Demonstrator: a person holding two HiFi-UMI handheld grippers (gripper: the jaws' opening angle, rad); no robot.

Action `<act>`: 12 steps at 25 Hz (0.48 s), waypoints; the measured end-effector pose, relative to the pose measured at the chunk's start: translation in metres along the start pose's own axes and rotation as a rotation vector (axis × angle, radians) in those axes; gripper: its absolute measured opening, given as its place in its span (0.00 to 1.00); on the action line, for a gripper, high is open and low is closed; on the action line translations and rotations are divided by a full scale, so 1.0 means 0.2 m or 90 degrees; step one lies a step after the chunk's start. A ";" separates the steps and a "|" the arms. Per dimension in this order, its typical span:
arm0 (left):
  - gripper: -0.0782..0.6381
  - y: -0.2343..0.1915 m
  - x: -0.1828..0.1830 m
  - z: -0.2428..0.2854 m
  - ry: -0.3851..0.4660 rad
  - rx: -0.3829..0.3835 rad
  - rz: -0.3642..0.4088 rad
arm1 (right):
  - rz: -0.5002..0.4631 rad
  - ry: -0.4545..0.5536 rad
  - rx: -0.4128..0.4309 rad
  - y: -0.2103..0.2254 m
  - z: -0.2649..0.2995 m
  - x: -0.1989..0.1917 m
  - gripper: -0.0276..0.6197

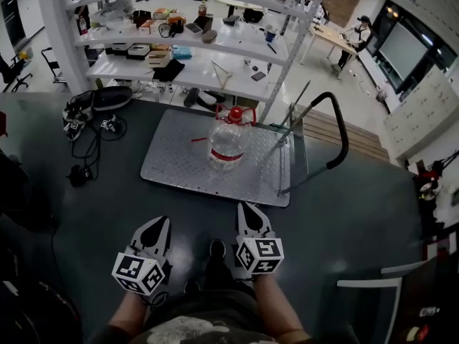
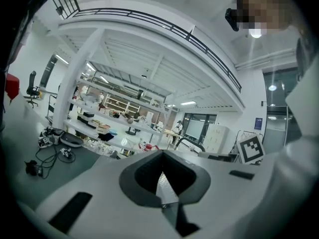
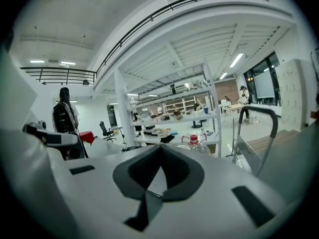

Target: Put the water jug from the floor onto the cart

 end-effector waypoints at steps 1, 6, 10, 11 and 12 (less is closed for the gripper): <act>0.12 0.01 0.00 -0.02 0.002 -0.008 0.000 | -0.003 0.003 -0.005 -0.02 -0.04 0.00 0.03; 0.12 0.06 -0.03 -0.12 0.009 -0.052 0.004 | -0.015 0.016 -0.038 -0.12 -0.24 -0.01 0.03; 0.12 0.11 -0.05 -0.16 0.013 -0.069 0.004 | -0.021 0.016 -0.055 -0.14 -0.38 -0.03 0.03; 0.12 0.12 -0.06 -0.18 0.014 -0.070 0.003 | -0.021 0.016 -0.057 -0.14 -0.41 -0.03 0.03; 0.12 0.14 -0.07 -0.19 0.014 -0.070 0.003 | -0.021 0.016 -0.059 -0.14 -0.44 -0.04 0.03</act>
Point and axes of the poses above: the fingertips, and each gripper's own axes: z forward along the fingers, y to its right, x out of its top, the point moved 10 cm from there along -z, backward along the fingers, and after that the axes turned 10 degrees about x, right-handed, at the moved point
